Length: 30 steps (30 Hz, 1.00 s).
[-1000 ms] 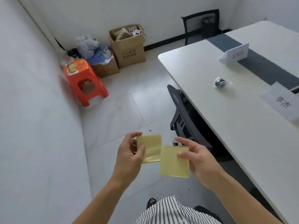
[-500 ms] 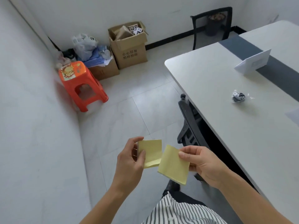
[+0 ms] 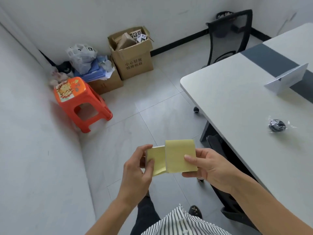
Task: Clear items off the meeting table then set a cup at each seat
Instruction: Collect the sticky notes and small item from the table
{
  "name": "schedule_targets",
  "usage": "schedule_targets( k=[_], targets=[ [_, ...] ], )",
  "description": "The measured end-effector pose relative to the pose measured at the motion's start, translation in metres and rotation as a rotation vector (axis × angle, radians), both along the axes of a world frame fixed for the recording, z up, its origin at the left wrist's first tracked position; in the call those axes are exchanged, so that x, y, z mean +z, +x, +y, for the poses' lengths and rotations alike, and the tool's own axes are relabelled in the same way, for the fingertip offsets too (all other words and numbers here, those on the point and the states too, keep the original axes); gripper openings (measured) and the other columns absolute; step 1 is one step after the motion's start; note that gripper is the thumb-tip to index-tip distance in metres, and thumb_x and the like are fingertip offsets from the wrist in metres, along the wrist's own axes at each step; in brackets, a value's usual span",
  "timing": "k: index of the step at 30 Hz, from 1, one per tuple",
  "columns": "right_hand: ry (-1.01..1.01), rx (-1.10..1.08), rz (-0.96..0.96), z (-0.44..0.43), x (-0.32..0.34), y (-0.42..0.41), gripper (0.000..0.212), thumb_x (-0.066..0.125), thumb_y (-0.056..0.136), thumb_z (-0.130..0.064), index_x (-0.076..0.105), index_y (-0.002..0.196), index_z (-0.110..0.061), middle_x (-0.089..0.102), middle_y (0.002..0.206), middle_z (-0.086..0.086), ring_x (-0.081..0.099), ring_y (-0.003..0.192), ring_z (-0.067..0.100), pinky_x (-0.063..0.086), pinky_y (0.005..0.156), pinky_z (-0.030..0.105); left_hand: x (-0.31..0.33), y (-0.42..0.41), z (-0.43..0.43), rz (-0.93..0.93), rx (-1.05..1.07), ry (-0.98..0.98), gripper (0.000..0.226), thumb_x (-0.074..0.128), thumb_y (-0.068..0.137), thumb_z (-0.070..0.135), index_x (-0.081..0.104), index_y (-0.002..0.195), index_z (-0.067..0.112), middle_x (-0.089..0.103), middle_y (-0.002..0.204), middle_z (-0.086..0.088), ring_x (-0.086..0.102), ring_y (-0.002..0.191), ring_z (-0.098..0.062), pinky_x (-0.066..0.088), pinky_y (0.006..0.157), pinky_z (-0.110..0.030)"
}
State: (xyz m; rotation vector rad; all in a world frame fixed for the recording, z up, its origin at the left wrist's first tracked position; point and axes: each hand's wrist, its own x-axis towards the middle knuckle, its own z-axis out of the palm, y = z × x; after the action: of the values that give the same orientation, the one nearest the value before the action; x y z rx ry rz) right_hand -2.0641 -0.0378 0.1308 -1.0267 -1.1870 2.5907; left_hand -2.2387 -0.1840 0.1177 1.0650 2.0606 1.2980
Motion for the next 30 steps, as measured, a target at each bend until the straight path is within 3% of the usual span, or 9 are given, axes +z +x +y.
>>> schedule_targets(
  k=[3,7,11,14,17,20,23,25,30],
  targets=[
    [0.093,-0.06,0.002,0.011,-0.001,-0.039,0.037,0.069,0.079,-0.02,0.072,0.111,-0.001,0.074,0.098,0.008,0.07,0.085,0.017,0.058,0.064,0.028,-0.003,-0.051,0.029,-0.074,-0.056,0.008,0.044,0.063,0.086,0.0,0.06,0.107,0.039,0.061,0.082,0.018,0.059,0.07,-0.01,0.047,0.065,-0.013],
    [0.258,-0.164,-0.15,0.024,0.0,-0.109,0.034,0.073,0.076,-0.024,0.074,0.101,-0.001,0.074,0.08,0.007,0.067,0.064,0.015,0.053,0.054,0.023,0.004,-0.115,0.071,-0.274,-0.176,0.048,0.034,0.061,0.084,0.012,0.062,0.108,0.035,0.069,0.085,0.0,0.065,0.075,-0.021,0.057,0.065,-0.032],
    [0.468,-0.206,-0.293,0.043,0.003,-0.154,0.026,0.073,0.084,-0.027,0.072,0.094,-0.004,0.073,0.068,0.009,0.064,0.054,0.016,0.049,0.047,0.023,0.011,-0.167,0.114,-0.408,-0.269,0.023,0.037,0.057,0.092,-0.002,0.065,0.106,0.031,0.071,0.088,-0.007,0.064,0.075,-0.016,0.055,0.066,-0.026],
    [0.565,-0.163,-0.391,0.057,0.004,-0.164,0.027,0.072,0.084,-0.037,0.071,0.09,-0.011,0.072,0.064,0.005,0.061,0.048,0.013,0.047,0.045,0.023,0.009,-0.186,0.142,-0.542,-0.352,-0.051,0.033,0.052,0.097,0.003,0.067,0.105,0.03,0.072,0.088,-0.004,0.065,0.077,-0.015,0.055,0.066,-0.028],
    [0.657,-0.169,-0.51,0.071,0.004,-0.168,0.026,0.073,0.08,-0.046,0.069,0.084,-0.021,0.072,0.063,-0.001,0.059,0.047,0.007,0.047,0.048,0.023,0.006,-0.189,0.172,-0.6,-0.428,-0.087,0.02,0.059,0.094,0.013,0.066,0.107,0.027,0.07,0.088,-0.008,0.064,0.079,-0.018,0.057,0.068,-0.032],
    [0.819,-0.317,-0.707,0.09,-0.003,-0.165,0.034,0.079,0.069,-0.053,0.065,0.082,-0.025,0.067,0.07,-0.006,0.057,0.057,0.004,0.048,0.056,0.023,0.003,-0.187,0.207,-0.59,-0.483,-0.115,0.021,0.063,0.091,0.007,0.064,0.106,0.021,0.072,0.088,-0.005,0.065,0.076,-0.014,0.056,0.064,-0.027],
    [0.59,-0.523,-0.51,0.113,-0.013,-0.157,0.042,0.083,0.069,-0.043,0.068,0.102,-0.022,0.071,0.083,-0.002,0.062,0.066,0.011,0.053,0.058,0.026,0.0,-0.181,0.246,-0.604,-0.534,-0.186,0.021,0.057,0.094,0.002,0.063,0.106,0.019,0.071,0.09,-0.003,0.064,0.077,-0.011,0.055,0.065,-0.026],
    [0.496,-0.586,-0.367,0.13,-0.022,-0.155,0.034,0.083,0.073,-0.035,0.072,0.101,-0.02,0.072,0.075,0.001,0.062,0.063,0.012,0.051,0.055,0.029,-0.002,-0.173,0.277,-0.614,-0.536,-0.271,0.022,0.051,0.095,0.003,0.062,0.105,0.019,0.069,0.093,-0.004,0.062,0.078,-0.012,0.053,0.064,-0.024],
    [0.499,-0.652,-0.43,0.193,-0.047,-0.151,0.046,0.086,0.056,-0.046,0.07,0.087,-0.016,0.073,0.079,0.01,0.064,0.065,0.015,0.056,0.058,0.031,-0.01,-0.144,0.359,-0.57,-0.477,-0.448,0.019,0.048,0.099,0.032,0.063,0.096,0.022,0.058,0.092,-0.001,0.054,0.077,-0.016,0.046,0.062,-0.03]
  ],
)
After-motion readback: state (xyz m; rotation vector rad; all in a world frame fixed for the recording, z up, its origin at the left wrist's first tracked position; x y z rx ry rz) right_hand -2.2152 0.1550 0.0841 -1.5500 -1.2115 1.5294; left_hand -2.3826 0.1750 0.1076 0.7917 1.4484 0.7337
